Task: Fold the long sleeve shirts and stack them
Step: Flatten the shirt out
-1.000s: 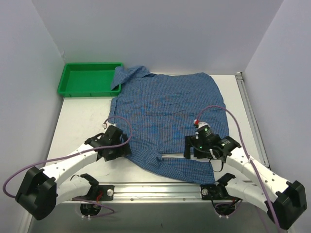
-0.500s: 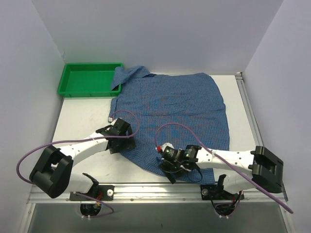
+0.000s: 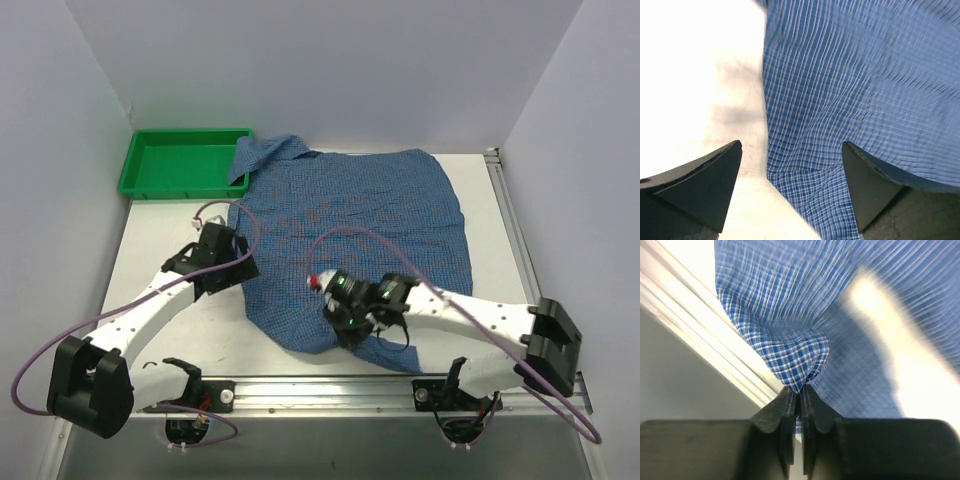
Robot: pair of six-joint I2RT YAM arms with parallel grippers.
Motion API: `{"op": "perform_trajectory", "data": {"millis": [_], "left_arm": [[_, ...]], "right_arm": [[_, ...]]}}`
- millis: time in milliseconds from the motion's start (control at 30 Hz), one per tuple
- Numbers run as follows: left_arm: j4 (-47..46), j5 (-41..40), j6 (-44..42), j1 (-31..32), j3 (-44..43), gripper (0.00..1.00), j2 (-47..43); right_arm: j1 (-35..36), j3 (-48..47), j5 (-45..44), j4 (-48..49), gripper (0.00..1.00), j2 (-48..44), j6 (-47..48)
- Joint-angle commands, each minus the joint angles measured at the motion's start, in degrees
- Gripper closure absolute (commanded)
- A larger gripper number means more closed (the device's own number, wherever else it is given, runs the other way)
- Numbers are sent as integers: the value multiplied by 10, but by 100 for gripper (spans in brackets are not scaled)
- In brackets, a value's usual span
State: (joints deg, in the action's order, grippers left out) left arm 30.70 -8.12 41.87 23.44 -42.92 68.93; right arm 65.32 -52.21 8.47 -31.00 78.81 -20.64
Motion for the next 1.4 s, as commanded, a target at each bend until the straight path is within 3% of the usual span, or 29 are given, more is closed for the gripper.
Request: {"op": "perform_trajectory", "data": {"millis": [0,67,100,200,267,533,700,933,1067,1167,1367], "left_arm": [[18,6,-52,-29,-45,10,-37],[20,6,-60,-31,-47,10,-40],[20,7,-61,-32,-44,10,-36],[19,24,-57,-33,-34,10,-29],[19,30,-59,-33,-25,9,-26],[11,46,-70,-34,-18,9,2],[9,57,-66,-34,-13,9,2],[10,66,-68,-34,-1,9,-8],[12,63,-68,-34,6,9,-15],[12,63,-68,-34,8,9,-15],[11,59,-69,-34,11,9,-8]], "right_arm": [[-127,-57,89,-32,91,-79,3],[-197,-67,96,-32,72,-84,-17],[-258,-66,82,-33,53,-81,-38],[-295,-69,-7,-59,37,-74,-57],[-282,-65,-34,-63,35,-88,-50],[-38,-33,-111,-65,35,-89,-21],[45,-18,-166,-58,35,-62,-57],[43,-7,-207,-54,40,34,-81],[3,25,-213,-54,45,52,-95],[-57,56,-213,-55,49,29,-111],[-186,87,-182,-54,47,-10,-119]]}}
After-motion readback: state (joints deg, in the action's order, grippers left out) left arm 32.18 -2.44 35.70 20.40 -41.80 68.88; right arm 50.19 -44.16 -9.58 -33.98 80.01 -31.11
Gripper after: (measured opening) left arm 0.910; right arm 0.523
